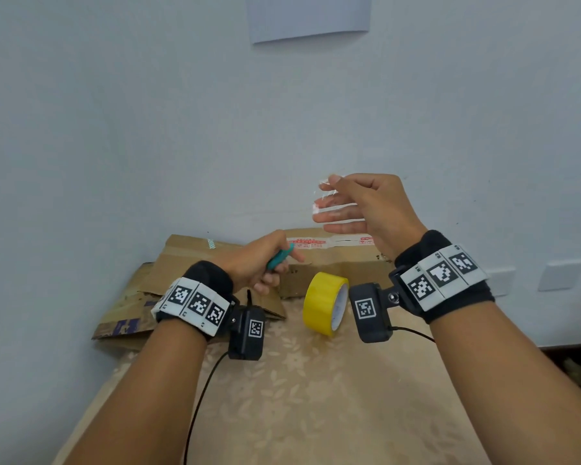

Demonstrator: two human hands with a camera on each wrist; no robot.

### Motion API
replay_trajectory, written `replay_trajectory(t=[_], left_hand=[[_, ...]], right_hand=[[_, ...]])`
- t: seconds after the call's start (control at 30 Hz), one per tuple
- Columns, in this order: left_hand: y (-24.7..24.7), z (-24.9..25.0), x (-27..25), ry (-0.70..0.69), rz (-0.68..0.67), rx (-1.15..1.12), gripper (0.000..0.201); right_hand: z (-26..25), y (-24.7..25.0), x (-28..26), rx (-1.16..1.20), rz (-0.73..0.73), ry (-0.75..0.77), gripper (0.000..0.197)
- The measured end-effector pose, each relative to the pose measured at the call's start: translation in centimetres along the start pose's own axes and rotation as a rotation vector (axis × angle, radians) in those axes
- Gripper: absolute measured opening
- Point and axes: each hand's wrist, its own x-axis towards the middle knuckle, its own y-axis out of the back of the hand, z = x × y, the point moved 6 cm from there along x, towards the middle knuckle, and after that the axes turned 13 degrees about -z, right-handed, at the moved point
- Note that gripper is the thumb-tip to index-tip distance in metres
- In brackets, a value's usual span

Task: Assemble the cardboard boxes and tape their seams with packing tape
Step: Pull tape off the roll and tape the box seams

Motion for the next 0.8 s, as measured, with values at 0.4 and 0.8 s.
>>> replay_trajectory(t=[0.4, 0.8], left_hand=[[-0.11, -0.34, 0.24, -0.122, -0.153, 0.149, 0.025], [-0.26, -0.38, 0.36, -0.099, -0.140, 0.203, 0.023]], right_hand=[[0.21, 0.24, 0.11, 0.013, 0.011, -0.013, 0.027], [0.19, 0.39, 0.11, -0.001, 0.023, -0.001, 0.025]])
